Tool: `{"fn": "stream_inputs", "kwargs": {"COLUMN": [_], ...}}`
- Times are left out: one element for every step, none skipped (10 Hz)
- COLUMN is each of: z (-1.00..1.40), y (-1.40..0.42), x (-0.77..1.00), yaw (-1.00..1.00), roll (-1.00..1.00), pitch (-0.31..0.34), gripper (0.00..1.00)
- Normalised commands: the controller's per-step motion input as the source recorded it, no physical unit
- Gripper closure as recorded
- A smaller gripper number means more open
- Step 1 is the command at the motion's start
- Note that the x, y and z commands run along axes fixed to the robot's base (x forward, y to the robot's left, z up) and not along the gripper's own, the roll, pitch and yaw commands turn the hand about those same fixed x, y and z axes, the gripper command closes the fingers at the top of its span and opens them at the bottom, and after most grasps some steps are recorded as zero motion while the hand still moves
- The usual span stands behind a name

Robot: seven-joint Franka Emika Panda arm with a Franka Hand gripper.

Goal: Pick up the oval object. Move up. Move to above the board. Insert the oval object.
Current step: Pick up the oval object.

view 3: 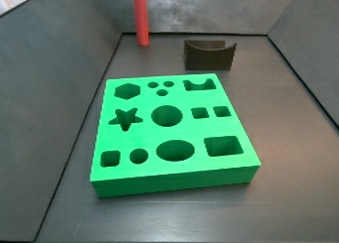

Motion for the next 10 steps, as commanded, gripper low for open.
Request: {"fn": "stream_inputs", "kwargs": {"z": [0.0, 0.0, 0.0, -0.05, -0.03, 0.0, 0.0, 0.0, 0.0, 0.0], "y": [0.0, 0.0, 0.0, 0.0, 0.04, 0.09, 0.09, 0.1, 0.12, 0.16], "x": [0.0, -0.02, -0.03, -0.21, -0.37, -0.38, -0.31, -0.27, -0.23, -0.19], "yaw": [0.0, 0.0, 0.0, -0.25, -0.48, -0.66, -0.74, -0.75, -0.73, -0.72], "roll": [0.0, 0.0, 0.0, 0.0, 0.0, 0.0, 0.0, 0.0, 0.0, 0.0], "pitch": [0.0, 0.0, 0.0, 0.0, -0.037, -0.039, -0.047, -0.034, -0.026, -0.013], "gripper": [0.0, 0.0, 0.0, 0.0, 0.0, 0.0, 0.0, 0.0, 0.0, 0.0]}}
